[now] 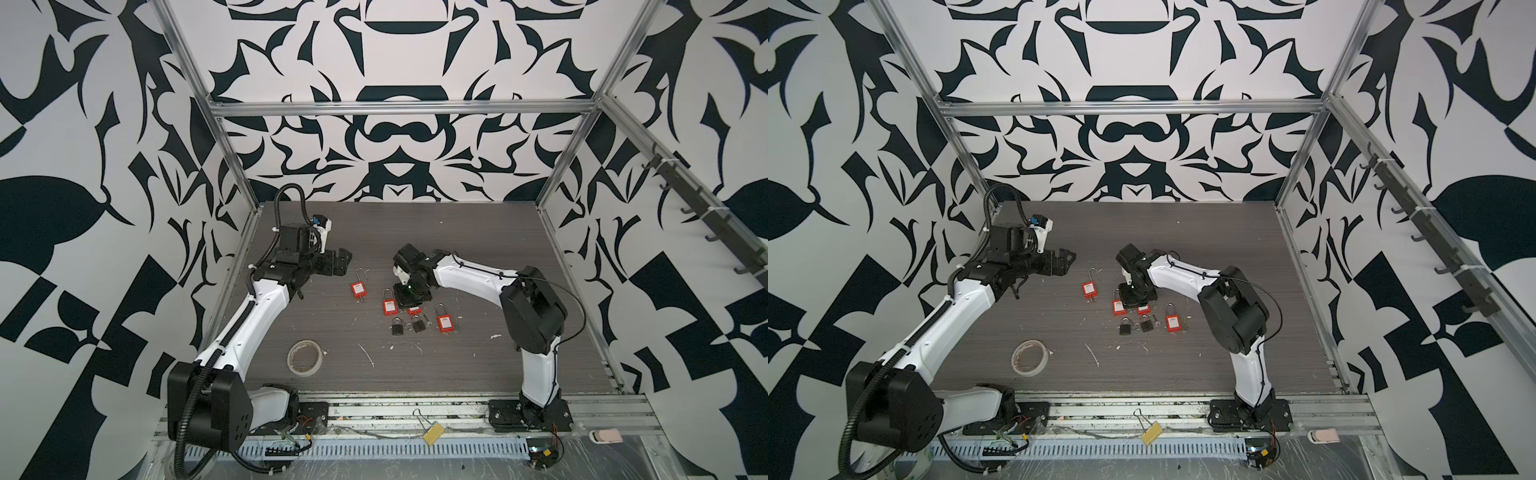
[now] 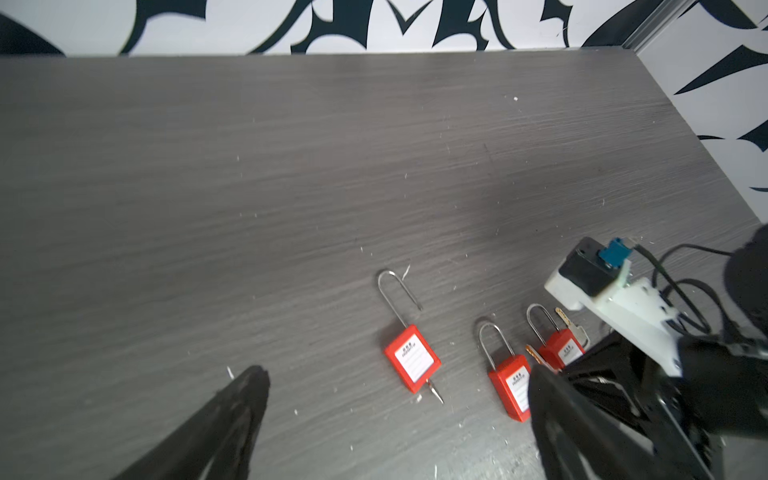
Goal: Lock with the key
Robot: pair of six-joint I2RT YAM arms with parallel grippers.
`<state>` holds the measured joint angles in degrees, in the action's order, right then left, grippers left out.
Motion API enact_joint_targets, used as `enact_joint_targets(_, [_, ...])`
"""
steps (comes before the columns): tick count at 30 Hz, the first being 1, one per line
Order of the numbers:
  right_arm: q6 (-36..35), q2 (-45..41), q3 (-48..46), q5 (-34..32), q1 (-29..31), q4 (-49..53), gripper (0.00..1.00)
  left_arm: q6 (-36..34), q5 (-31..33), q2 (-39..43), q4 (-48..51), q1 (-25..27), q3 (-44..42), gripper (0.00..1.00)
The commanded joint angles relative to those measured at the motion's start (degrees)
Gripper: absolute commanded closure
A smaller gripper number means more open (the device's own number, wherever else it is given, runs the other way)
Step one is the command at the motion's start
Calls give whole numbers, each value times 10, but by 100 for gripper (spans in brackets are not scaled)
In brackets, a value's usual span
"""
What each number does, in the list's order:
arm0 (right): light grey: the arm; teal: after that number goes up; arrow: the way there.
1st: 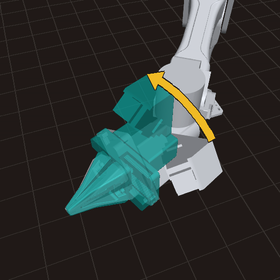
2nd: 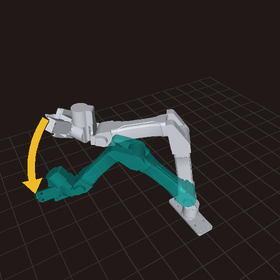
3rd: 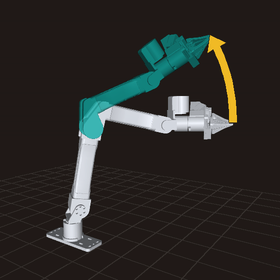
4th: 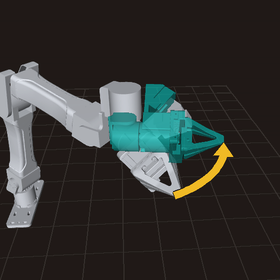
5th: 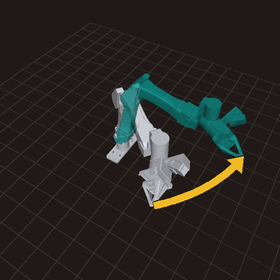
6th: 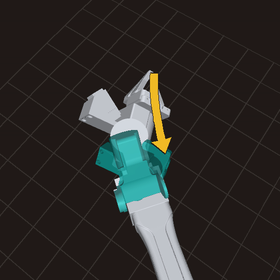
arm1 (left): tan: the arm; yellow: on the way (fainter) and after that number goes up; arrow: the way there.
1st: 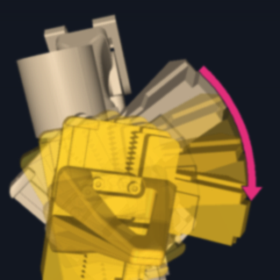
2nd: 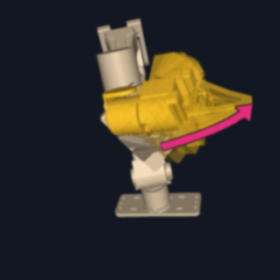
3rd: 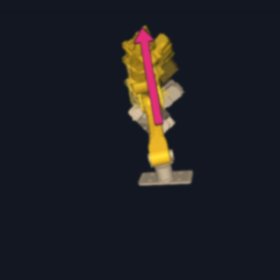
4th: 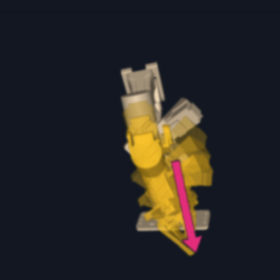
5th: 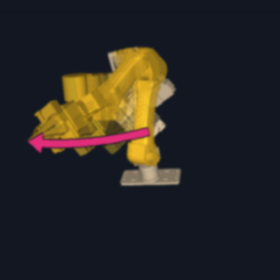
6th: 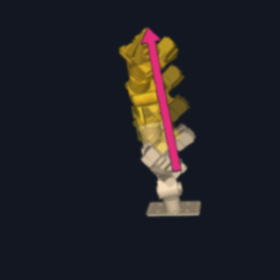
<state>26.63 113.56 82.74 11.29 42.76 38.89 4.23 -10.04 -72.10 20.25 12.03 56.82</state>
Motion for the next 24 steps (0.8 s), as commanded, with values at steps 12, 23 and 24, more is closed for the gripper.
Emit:
enact_joint_targets(12, [-26, -9, 127, -124, 44, 62, 45, 128, -30, 25, 71, -58, -15, 1])
enact_joint_targets(23, [-18, 158, 373, -113, 70, 103, 27, 182, -66, 27, 86, -106, -6, 1])
enact_joint_targets(24, [-19, 177, 397, -113, 72, 109, 27, 181, -63, 29, 88, -108, -7, 1])
